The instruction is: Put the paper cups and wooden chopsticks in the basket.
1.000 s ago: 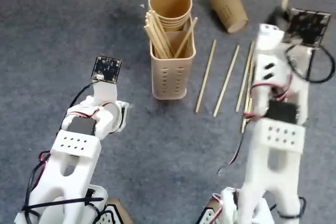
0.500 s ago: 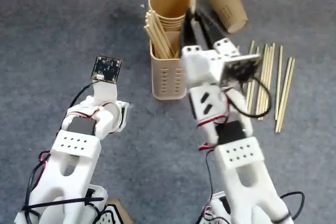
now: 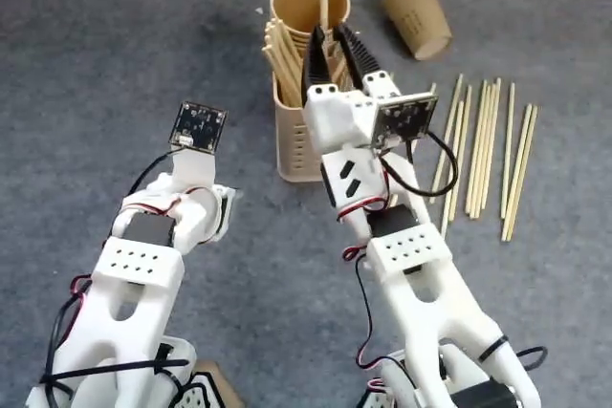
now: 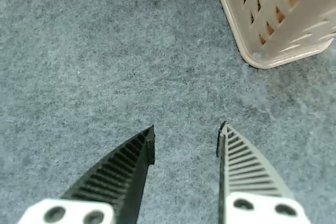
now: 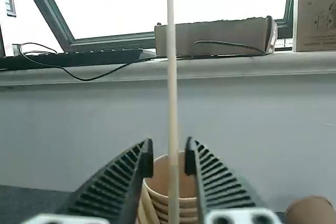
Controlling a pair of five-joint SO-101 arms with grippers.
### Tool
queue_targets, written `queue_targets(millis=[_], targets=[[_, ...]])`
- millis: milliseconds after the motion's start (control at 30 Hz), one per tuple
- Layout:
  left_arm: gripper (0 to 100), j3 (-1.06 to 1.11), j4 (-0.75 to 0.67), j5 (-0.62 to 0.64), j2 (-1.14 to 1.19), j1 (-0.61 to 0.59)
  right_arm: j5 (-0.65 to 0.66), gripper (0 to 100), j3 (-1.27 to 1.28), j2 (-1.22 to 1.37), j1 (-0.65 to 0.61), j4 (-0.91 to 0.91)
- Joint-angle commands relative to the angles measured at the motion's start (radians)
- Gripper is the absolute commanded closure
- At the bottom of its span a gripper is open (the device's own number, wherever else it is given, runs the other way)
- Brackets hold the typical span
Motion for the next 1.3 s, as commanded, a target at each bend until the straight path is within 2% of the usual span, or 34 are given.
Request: queue_targets(millis=[0,167,233,300,467,533,633,733,933,1267], targets=[[80,-0.005,-0.017,-0.009,-0.021,0.008,-0.008,86.1,-0.031,-0.001,-0.007,0.018],[80,-0.005,-0.017,-0.009,-0.021,0.008,-0.005,87.9,-0.036,-0.005,-0.004,0.025],[80,-0.005,-0.017,-0.009,-0.021,0.008,-0.003,90.4,-0.036,-0.051,0.036,0.061],[80,-0.005,-0.017,-0.009,-0.021,0.008,-0.008,93.1,-0.038,-0.156,0.107,0.257],[80,-0.005,-0.017,-0.009,-0.021,0.013,0.000,94.7,-0.243,-0.438,0.406,1.040],[80,-0.005,-0.017,-0.009,-0.021,0.013,0.002,94.7,-0.318,-0.438,0.509,1.171],[80,-0.005,-0.017,-0.009,-0.021,0.013,0.103,94.6,-0.337,-0.344,0.573,1.230],[80,-0.005,-0.017,-0.009,-0.021,0.013,0.169,94.5,-0.311,-0.179,0.553,1.247],[80,-0.005,-0.017,-0.009,-0.021,0.008,0.173,85.9,-0.320,0.154,0.438,1.245],[80,-0.005,-0.017,-0.009,-0.021,0.013,0.117,84.7,-0.311,0.341,0.381,1.082]])
